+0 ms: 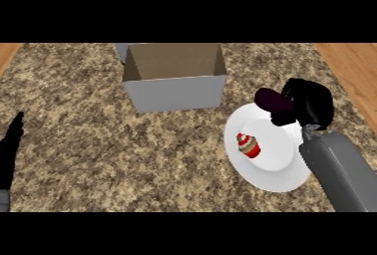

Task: Pick the eggplant from the plate and place it in the cardboard box

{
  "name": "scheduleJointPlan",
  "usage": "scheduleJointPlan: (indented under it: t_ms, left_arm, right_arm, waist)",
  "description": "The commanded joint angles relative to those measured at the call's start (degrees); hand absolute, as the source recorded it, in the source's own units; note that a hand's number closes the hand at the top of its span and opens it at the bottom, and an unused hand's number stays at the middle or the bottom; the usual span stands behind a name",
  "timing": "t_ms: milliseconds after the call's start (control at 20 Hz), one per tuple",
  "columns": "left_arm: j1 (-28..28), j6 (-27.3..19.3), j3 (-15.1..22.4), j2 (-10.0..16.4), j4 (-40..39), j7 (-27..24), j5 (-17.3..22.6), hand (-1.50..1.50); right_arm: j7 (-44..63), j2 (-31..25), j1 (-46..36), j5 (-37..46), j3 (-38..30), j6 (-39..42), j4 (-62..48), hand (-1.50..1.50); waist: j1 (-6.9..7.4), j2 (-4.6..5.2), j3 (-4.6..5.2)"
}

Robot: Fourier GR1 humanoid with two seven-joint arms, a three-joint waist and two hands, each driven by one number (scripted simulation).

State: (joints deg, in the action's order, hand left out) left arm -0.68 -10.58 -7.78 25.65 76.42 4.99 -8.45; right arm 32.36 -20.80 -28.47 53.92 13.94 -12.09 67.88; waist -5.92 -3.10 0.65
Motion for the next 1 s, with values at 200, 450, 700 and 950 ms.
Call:
scheduleJointPlan:
  t_ms: [200, 450, 700, 950]
  left_arm:
    - [-1.5, 1.6, 0.9, -0.5, 1.1, -0.7, 0.6, 0.00]
    - [-4.6, 1.0, 1.8, -1.7, -0.1, -0.8, -0.7, 0.00]
    - [-7.1, 4.1, 0.6, 0.4, -1.8, -1.7, 0.0, 0.00]
    - [-5.0, 1.6, 3.6, -3.8, 0.3, -2.1, -2.2, 0.00]
  right_arm:
    - [28.3, 11.1, -6.1, 16.3, 10.3, 9.5, 20.0, 1.50]
    - [36.2, 19.9, -17.2, 18.0, 7.8, 16.6, 22.2, 1.50]
    - [37.8, 20.7, -26.3, 16.4, 3.7, 8.5, 9.7, 1.50]
    - [31.0, 20.7, -30.3, 13.5, -5.8, 0.1, -1.6, 1.50]
  waist:
    - [3.77, 1.78, -0.40]
    - [5.79, 2.85, -0.57]
    - [7.19, 3.37, -0.59]
    - [7.61, 3.61, -0.63]
